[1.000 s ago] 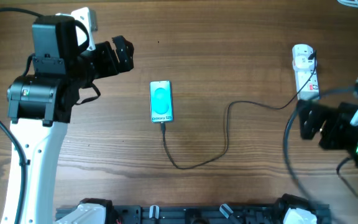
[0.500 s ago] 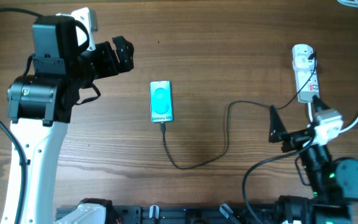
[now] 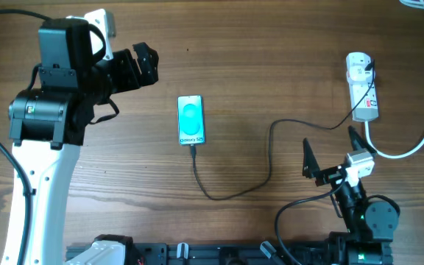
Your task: Plug charger to phone and switch on socket
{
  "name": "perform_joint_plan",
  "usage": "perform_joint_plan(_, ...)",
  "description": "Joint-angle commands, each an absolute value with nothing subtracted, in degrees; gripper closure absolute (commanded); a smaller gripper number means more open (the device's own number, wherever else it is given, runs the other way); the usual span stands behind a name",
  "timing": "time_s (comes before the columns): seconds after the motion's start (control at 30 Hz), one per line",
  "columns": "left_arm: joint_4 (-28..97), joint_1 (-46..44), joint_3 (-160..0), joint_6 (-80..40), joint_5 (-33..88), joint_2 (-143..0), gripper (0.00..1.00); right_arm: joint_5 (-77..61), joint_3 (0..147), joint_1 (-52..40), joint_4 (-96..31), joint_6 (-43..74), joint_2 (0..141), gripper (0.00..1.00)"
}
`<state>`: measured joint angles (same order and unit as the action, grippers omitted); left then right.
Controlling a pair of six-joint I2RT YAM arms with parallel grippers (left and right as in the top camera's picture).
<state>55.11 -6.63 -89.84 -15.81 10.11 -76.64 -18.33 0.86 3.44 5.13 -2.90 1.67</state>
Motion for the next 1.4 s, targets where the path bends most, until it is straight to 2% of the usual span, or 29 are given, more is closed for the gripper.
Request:
perform_joint_plan(0.0, 54.96, -6.33, -89.69, -15.9, 9.98, -75.9, 0.0, -17.52, 0.3, 2.96, 5.08, -3.03, 0.16, 0.0)
perform_joint_plan(0.13, 54.96, -6.33, -89.69, -15.9, 9.98, -75.9, 0.0, -17.52, 0.3, 2.96, 1.17, -2.98, 0.19, 0.0)
perform_joint_plan(0.73, 55.07, -6.33, -89.69, -15.88, 9.96, -75.9, 0.0, -17.54, 0.3, 2.96, 1.43, -3.01, 0.97, 0.01)
perform_joint_plan(0.9, 54.65, -6.26, -87.09, -15.25, 5.98, -74.24, 0.0, -17.54, 0.3, 2.96, 1.43, -3.01, 0.97, 0.0)
perform_joint_plan(1.1, 36.91, -5.28, -65.6, -15.25, 5.02, -59.33, 0.0, -17.54, 0.3, 2.96, 1.43, -3.01, 0.97, 0.0)
perform_joint_plan(1.23, 21.17, -2.57, -44.05, -15.27, 5.04, -44.62, 0.0, -17.54, 0.3, 2.96, 1.43, -3.01, 0.97, 0.0)
perform_joint_plan(1.37, 11.4, -1.08, -28.93, -15.22, 4.99, -32.84, 0.0, -17.54, 0.3, 2.96, 1.43, -2.98, 0.97, 0.0)
